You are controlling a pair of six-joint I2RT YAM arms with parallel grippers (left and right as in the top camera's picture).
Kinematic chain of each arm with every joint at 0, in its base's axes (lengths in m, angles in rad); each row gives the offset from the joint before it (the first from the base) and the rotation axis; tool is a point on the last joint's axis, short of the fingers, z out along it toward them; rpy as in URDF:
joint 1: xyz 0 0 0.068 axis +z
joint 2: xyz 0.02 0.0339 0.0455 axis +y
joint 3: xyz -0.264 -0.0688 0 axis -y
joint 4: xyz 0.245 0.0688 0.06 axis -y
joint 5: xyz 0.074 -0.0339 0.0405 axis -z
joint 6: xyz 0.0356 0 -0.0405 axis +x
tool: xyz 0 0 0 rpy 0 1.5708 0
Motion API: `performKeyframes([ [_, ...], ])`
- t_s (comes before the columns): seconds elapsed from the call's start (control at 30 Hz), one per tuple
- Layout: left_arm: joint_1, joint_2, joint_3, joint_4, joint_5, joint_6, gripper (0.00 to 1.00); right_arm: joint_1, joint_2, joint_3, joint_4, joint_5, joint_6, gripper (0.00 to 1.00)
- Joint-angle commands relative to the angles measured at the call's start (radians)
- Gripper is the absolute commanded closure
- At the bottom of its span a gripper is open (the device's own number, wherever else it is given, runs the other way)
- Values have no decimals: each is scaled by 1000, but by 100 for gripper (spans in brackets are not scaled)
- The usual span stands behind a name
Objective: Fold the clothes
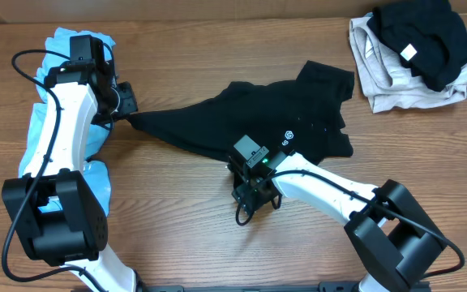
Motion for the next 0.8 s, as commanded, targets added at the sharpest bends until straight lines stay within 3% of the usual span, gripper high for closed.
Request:
performKeyframes([
  [0.0, -4, -3, -5, 5, -1, -9, 96, 5, -1, -1, 23, 29, -18, 30],
  [0.1, -4, -3, -5, 5, -1, -9, 96, 5, -1, -1, 44, 34, -18, 41],
  [0.23, -4, -3, -5, 0, -9, -1, 96, 5, -1, -1, 44, 34, -17, 83],
  [0.33, -5, -3, -5, -20, -48, -1, 96, 2, -1, -1, 43, 53, -17, 96],
  [0.77, -5, -19, 35, -64, -65, 2, 96, -70, -62, 65, -77, 79, 40, 96],
])
